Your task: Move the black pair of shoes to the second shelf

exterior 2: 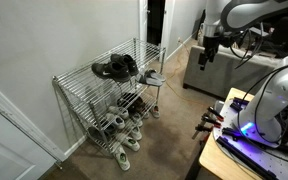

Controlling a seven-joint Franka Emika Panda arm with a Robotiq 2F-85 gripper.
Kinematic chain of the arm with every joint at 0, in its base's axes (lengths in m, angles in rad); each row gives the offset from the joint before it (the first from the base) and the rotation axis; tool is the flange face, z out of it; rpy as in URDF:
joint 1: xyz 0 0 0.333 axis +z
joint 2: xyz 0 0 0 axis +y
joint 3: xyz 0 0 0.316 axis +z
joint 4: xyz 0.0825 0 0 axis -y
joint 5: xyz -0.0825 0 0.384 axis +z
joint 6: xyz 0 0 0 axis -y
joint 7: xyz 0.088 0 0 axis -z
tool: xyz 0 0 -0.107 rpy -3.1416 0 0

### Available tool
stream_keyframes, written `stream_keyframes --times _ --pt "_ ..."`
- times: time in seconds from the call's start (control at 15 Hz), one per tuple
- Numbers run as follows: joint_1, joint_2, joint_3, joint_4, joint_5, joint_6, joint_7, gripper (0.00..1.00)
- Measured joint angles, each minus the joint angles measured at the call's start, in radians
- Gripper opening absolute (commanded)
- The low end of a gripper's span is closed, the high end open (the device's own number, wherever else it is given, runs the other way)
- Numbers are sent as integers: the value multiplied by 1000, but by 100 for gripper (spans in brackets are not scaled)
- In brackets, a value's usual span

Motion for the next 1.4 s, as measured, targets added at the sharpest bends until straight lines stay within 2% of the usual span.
stream_keyframes --times 0.27,0.53,0.67,0.87,1.13,1.4 --pt "46 205 56 40 57 363 89 100" --pt "34 421 39 88 57 624 95 100" --pt "34 511 16 127 59 682 92 100" --pt "36 595 2 184 94 706 62 100" --pt "62 623 10 213 178 765 18 100" --pt "120 646 45 244 188 782 20 100"
